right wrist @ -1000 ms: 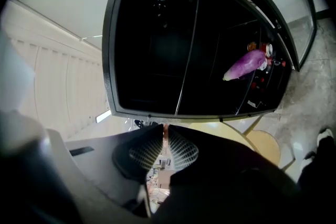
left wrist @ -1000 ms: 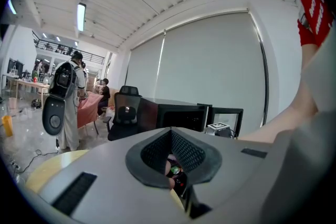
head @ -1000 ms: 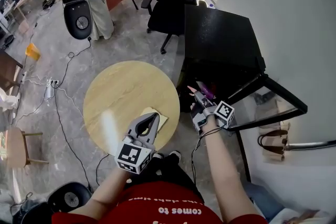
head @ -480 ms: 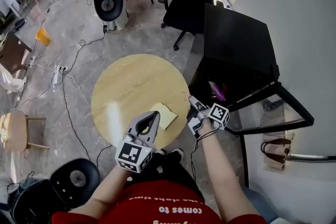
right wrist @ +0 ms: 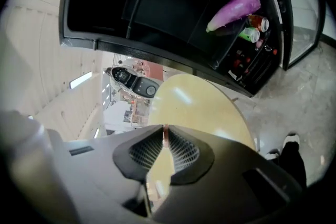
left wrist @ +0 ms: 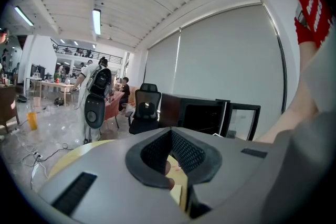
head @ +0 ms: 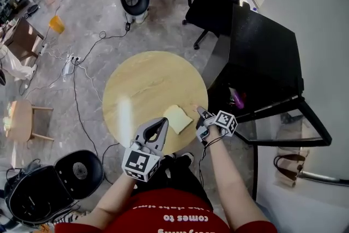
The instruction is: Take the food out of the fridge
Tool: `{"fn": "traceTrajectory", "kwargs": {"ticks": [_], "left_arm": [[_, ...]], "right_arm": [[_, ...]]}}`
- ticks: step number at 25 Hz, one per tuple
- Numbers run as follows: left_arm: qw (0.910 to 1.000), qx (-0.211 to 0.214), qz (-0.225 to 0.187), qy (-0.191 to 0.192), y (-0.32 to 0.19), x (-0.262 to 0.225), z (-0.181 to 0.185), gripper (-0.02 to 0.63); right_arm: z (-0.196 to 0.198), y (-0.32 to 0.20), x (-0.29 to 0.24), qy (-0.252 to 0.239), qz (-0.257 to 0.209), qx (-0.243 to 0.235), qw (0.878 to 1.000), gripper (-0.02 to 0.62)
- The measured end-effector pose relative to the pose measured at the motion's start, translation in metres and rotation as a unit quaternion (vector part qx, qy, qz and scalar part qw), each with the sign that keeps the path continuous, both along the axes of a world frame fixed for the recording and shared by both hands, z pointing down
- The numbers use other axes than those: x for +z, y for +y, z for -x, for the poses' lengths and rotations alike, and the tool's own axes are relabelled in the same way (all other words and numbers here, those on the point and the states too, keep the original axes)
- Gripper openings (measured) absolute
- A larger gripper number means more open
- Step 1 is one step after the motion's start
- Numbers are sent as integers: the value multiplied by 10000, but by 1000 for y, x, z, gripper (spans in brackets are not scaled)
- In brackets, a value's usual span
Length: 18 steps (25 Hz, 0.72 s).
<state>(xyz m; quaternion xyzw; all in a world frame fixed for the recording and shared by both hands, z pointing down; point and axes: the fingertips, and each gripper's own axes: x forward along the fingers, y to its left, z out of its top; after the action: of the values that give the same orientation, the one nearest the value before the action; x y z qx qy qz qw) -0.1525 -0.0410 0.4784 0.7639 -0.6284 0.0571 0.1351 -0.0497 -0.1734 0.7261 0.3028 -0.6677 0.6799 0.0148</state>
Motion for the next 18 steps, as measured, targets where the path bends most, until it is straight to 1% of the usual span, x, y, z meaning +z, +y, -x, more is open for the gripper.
{"fn": "traceTrajectory", "kwargs": {"ticks": [7,11,15,18], "left_arm": [[9995,-272,153,-39,10,5,13,6],[9988,-428,227,-46,16,10,21,6],[9983,-526,247,-69,18,11,25,6],[9980,-553,296,-39,18,13,25,6]], "right_arm": [[1,11,43,683,162,-524,9962,37],[3,11,55,650,271,-349,9969,37],[-1,12,65,831,298,-261,9958,37],[0,13,71,834,364,-248,9955,38]]}}
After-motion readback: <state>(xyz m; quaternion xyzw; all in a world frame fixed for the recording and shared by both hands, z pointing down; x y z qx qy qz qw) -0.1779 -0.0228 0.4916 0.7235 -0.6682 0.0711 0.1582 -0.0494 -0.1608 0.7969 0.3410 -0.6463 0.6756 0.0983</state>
